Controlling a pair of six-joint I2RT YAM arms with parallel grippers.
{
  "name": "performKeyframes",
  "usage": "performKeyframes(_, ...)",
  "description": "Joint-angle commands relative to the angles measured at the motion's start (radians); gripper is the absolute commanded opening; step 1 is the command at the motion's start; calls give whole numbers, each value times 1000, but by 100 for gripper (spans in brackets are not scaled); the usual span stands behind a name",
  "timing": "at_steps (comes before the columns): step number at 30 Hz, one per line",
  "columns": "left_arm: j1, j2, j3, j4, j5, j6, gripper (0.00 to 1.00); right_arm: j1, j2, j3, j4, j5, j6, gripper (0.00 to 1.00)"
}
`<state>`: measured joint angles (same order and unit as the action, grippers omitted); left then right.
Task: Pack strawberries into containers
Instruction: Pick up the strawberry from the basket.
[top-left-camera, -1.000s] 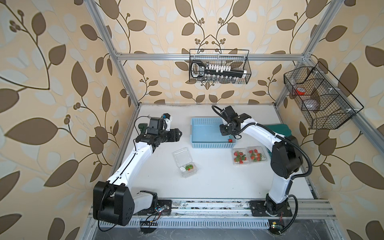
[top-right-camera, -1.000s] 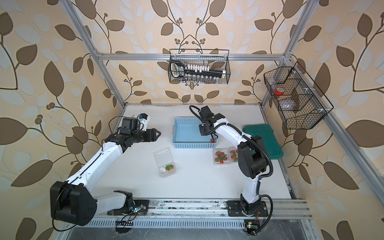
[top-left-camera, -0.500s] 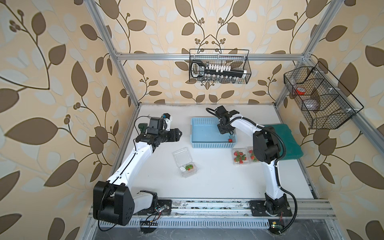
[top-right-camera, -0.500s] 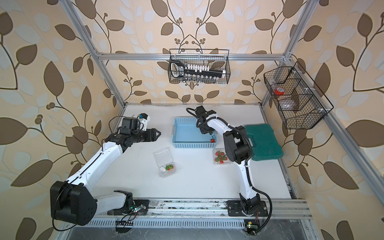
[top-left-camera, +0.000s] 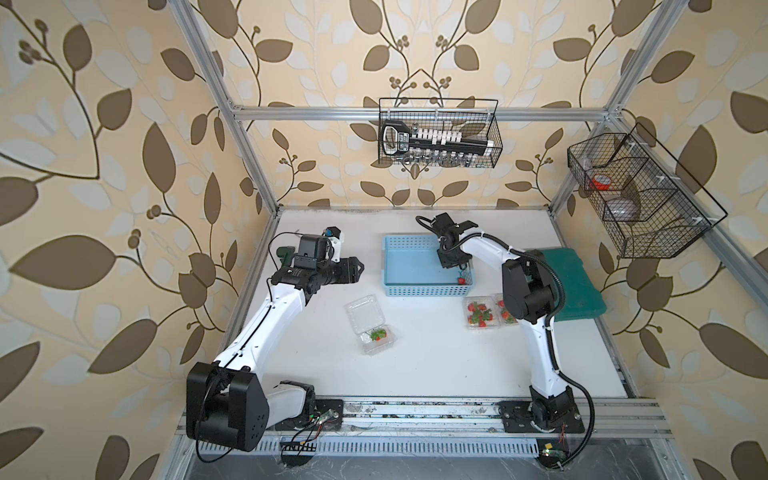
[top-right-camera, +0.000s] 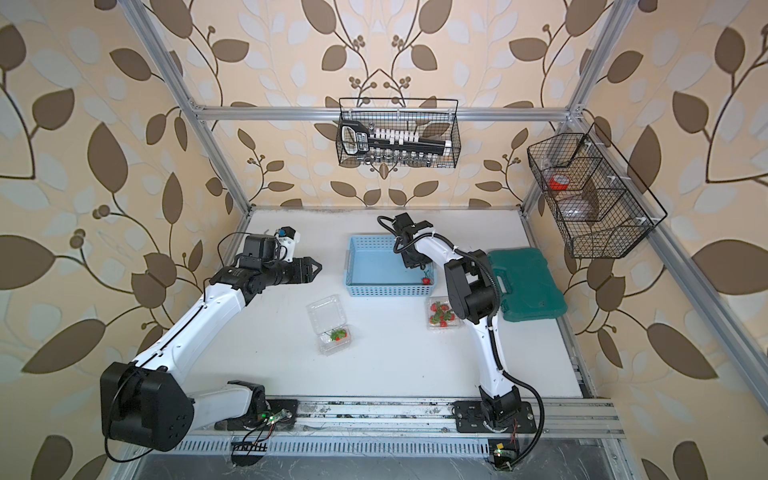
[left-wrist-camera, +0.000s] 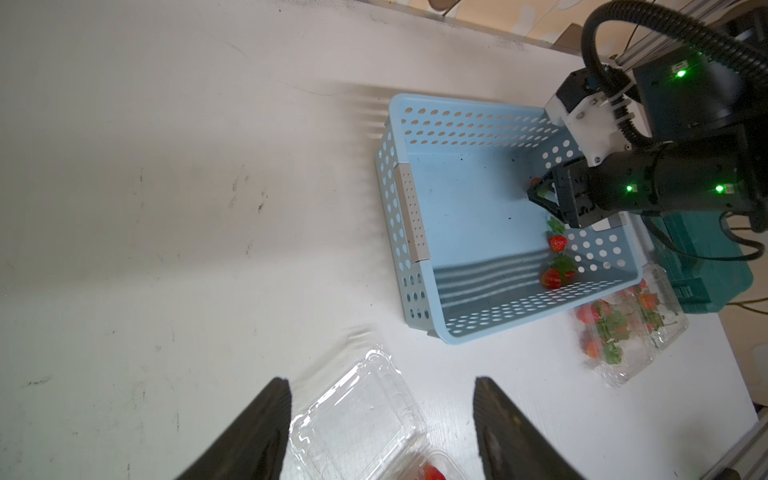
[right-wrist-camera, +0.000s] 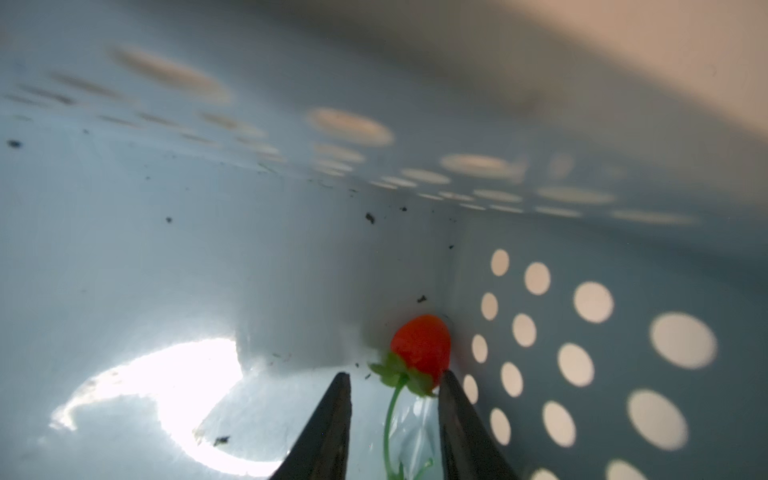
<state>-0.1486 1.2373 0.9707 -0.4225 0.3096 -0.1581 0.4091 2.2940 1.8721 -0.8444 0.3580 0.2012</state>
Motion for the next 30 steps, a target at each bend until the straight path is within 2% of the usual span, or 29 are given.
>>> performKeyframes(1,10,-3,23,11,16,10,71,-8,16,-15,-4,-13,28,33)
performKeyframes(4,11,-2,22,11,14,10,71,-14,25,-16,-4,-21,32,27)
performKeyframes(13,11,-1,22,11,14,10,71,-16,-8,-41,13,-49,43,0)
performKeyframes(22,11,-3,22,13,19,9,71,-16,-107,-60,35,-124,45,0)
performKeyframes(30,10,0,23,15,23,8,71,-15,-258,-168,138,-315,63,0)
